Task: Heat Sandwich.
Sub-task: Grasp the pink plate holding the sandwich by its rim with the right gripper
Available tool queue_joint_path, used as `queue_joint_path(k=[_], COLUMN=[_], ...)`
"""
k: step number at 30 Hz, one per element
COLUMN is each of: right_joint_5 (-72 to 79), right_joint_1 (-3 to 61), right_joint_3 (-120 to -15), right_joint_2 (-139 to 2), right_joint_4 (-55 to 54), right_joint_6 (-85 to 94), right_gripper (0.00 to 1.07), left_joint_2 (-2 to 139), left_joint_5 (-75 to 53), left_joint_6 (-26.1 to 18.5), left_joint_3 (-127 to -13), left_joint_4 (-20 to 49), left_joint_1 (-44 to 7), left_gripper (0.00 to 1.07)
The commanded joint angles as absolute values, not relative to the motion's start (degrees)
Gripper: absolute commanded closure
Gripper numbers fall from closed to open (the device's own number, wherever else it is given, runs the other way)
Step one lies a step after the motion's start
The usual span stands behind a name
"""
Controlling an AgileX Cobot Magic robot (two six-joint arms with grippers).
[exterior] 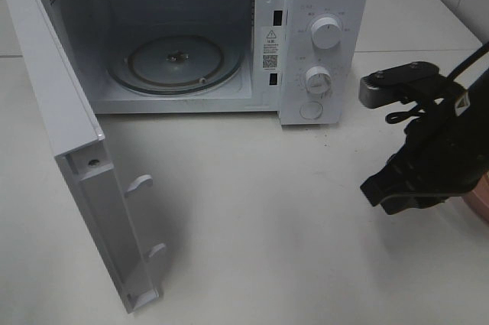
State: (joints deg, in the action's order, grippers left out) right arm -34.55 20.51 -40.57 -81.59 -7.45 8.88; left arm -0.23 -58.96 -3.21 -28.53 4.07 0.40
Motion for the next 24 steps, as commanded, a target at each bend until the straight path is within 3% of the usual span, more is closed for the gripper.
queue_joint_path(k=[1,2,6,7,8,10,13,24], right_joint_5=[-36.96,-36.96,-38.56,-38.56,-39.13,-39.94,-40.68,-41.37], right_joint_1=[17.3,17.3,13.35,13.35,12.2,11.29,10.03,4.58], right_joint_3=[-40.74,-40.74,-40.97,-40.97,-41.42,-42.06,-43.26,-45.44], right_joint_2=[-79.81,-79.81,-78.38,-78.38,-77.86,-77.75,-77.75,-81.88], right_joint_4=[-5.33,-5.33,-1.78,-1.78,0.0,1.38,2.46,2.81], right_joint_6=[6.82,6.82,2.81,2.81,2.58,2.64,2.64,2.64], right_gripper=[0.73,0.73,0.45,0.45,0.31,0.2,0.1,0.11], left_joint_2=[-1.78,-1.78,-1.78,-1.78,-1.78,-1.78,-1.78,-1.78], left_joint_5=[-58.96,-58.96,-58.96,-58.96,-58.96,-58.96,-58.96,-58.96], left_joint_6=[-3.27,-3.27,-3.21,-3.21,-3.21,-3.21,-3.21,-3.21], left_joint_3=[-28.36,-28.36,-28.36,-28.36,-28.36,-28.36,-28.36,-28.36], left_joint_4=[4.07,4.07,4.07,4.07,4.07,4.07,4.07,4.07], left_joint_1=[0.46,0.46,0.46,0.46,0.46,0.46,0.46,0.46], left_gripper=[0.05,0.05,0.05,0.05,0.05,0.05,0.05,0.05])
